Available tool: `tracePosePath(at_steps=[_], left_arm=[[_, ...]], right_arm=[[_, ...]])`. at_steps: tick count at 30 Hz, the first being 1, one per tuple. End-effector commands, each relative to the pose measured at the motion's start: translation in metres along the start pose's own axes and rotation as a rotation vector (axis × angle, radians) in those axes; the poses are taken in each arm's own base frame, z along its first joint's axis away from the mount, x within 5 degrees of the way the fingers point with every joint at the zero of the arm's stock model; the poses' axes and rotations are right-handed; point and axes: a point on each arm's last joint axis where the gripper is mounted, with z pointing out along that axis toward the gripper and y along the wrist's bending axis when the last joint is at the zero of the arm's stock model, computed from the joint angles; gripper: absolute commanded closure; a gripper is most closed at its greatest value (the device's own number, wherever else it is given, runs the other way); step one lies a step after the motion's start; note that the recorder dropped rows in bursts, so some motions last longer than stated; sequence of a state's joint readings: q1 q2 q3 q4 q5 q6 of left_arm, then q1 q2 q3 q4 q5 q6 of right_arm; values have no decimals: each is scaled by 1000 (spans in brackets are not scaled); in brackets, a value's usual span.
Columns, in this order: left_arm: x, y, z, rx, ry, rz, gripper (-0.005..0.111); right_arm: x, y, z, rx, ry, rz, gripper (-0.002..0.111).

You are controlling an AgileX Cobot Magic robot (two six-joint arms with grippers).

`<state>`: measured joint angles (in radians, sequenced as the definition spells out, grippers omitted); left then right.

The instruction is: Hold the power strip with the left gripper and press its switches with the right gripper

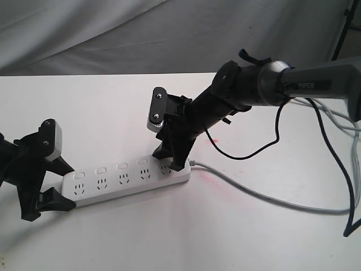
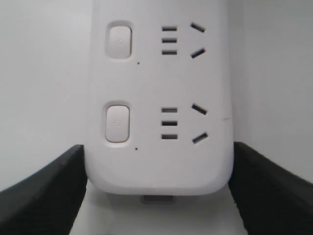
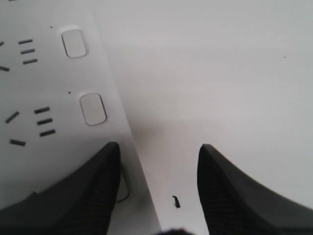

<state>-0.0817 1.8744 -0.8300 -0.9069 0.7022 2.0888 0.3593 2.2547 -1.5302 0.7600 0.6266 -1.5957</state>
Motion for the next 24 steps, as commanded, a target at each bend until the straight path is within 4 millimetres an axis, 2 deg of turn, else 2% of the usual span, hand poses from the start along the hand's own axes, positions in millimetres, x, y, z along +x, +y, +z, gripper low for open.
tracePosePath(at_steps=[1, 8, 13, 17, 24], left_arm=[[0, 0, 0, 5, -1, 7, 40], [0, 0, 0, 5, -1, 7, 40], [0, 0, 0, 5, -1, 7, 40], [0, 0, 0, 5, -1, 7, 40], [0, 0, 0, 5, -1, 7, 40]], right_arm=[[40, 9, 21, -67, 140, -95, 61], [37, 9, 21, -60, 111, -56, 61], [24, 9, 13, -42, 70, -56, 61], [11, 5, -3, -6, 34, -56, 61], [-19, 2, -46, 52, -49, -71, 61]])
